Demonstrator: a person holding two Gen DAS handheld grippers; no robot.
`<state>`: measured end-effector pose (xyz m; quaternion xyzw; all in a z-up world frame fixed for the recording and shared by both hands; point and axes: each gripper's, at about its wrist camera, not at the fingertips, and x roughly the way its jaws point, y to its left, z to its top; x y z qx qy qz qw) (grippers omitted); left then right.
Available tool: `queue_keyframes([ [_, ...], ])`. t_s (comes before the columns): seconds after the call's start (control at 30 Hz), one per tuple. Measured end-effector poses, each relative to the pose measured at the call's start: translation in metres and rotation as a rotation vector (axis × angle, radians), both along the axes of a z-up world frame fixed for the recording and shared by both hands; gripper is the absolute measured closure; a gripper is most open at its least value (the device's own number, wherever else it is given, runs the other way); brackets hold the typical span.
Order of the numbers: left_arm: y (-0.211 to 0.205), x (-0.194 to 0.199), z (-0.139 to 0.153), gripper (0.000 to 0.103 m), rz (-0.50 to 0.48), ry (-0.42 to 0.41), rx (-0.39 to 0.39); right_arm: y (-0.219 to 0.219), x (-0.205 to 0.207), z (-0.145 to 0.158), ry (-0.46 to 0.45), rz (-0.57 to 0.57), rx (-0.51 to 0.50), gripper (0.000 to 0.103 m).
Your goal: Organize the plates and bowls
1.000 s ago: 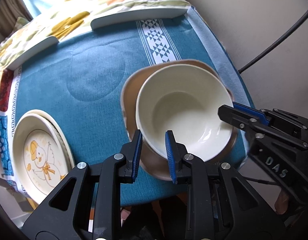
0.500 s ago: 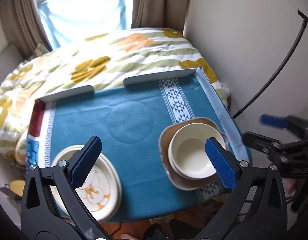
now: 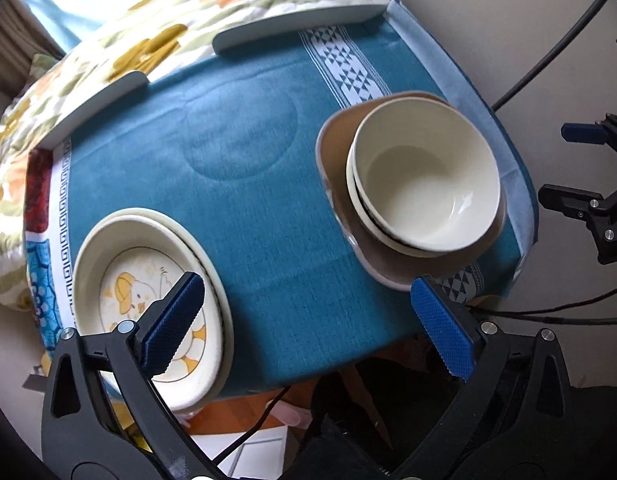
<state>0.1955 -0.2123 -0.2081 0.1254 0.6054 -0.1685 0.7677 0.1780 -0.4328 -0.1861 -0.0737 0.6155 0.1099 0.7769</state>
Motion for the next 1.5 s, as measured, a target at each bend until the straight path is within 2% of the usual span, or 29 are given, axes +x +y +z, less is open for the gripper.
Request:
queue_keyframes([
  [0.03,-0.003,0.002,-0.006,0.003,-0.001,0.011,0.015,0.000,0.003,-0.009,0.025,0.004,0.006,0.005],
  [0.1,-0.007,0.006,-0.015,0.010,0.007,0.047,0.007,0.000,0.007,-0.023,0.060,0.007,0.020,0.022],
  [0.13,-0.008,0.009,-0.019,0.013,0.013,0.068,-0.003,0.000,0.010,-0.030,0.083,0.008,0.034,0.025],
  [0.2,-0.012,0.013,-0.025,0.014,0.019,0.097,-0.014,0.000,0.014,-0.040,0.116,0.013,0.059,0.035],
  [0.33,-0.020,0.019,-0.040,0.019,0.016,0.129,0.014,0.007,0.021,-0.054,0.156,0.048,0.085,0.049],
  [0.37,-0.021,0.020,-0.043,0.028,0.014,0.135,0.007,0.010,0.023,-0.057,0.163,0.058,0.090,0.053],
  [0.5,-0.024,0.025,-0.057,0.045,0.029,0.175,-0.032,0.020,0.026,-0.069,0.199,0.103,0.130,0.070],
  [0.67,-0.033,0.027,-0.066,0.073,0.008,0.185,-0.063,0.027,0.025,-0.077,0.190,0.145,0.155,0.086],
  [0.77,-0.039,0.025,-0.071,0.086,-0.028,0.184,-0.115,0.031,0.020,-0.076,0.151,0.174,0.135,0.088],
  [0.9,-0.042,0.019,-0.069,0.085,-0.051,0.135,-0.108,0.032,0.016,-0.073,0.108,0.188,0.118,0.088],
  [1.13,-0.038,0.013,-0.062,0.085,-0.024,0.090,-0.106,0.042,0.015,-0.063,0.051,0.209,0.089,0.088],
  [1.3,-0.016,0.016,-0.041,0.085,0.005,0.041,-0.113,0.060,0.025,-0.044,0.003,0.217,0.096,0.088],
  [1.5,0.030,0.022,0.000,0.085,0.032,-0.035,-0.120,0.099,0.031,-0.010,-0.078,0.251,0.093,0.088],
])
